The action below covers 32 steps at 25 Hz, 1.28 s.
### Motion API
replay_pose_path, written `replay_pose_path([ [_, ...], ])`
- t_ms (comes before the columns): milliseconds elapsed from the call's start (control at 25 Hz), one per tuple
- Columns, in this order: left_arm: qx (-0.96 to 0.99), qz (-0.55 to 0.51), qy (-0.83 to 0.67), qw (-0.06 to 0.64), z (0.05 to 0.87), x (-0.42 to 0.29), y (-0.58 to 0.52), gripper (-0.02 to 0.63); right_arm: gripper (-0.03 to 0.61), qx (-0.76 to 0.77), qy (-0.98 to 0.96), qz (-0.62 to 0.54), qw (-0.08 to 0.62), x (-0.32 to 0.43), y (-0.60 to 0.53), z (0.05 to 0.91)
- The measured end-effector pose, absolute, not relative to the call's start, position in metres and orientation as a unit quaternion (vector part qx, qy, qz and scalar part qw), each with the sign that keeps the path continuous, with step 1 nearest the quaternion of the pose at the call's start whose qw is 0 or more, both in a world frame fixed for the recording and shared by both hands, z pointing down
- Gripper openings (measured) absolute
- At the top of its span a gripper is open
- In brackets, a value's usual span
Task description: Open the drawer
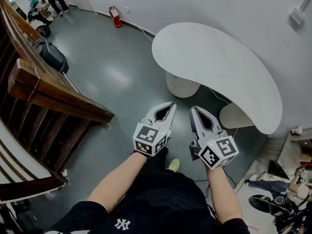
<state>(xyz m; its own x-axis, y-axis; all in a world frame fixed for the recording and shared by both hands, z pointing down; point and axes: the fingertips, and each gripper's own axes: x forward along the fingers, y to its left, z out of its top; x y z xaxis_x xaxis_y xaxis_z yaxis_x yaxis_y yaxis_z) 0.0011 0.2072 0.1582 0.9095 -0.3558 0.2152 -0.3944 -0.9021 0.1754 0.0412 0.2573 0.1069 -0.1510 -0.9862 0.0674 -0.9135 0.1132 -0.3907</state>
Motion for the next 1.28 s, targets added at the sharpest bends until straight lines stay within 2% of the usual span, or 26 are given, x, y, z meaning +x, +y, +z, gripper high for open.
replay_pose_path([
  [560,0.97,0.127,-0.181,0.102,0.261,0.055,0.053,0.011,0.015,-0.663,0.715,-0.212,0.064,0.082,0.109,0.192],
  [920,0.965,0.154,-0.183,0.105,0.382,0.104,0.006,0.011,0.015,-0.646,0.727,-0.232,0.026,0.115,0.058,0.308],
  [1280,0.957,0.152,-0.216,0.123,0.514,0.119,-0.05,0.012,0.014,-0.631,0.729,-0.265,0.012,0.113,0.023,0.43],
])
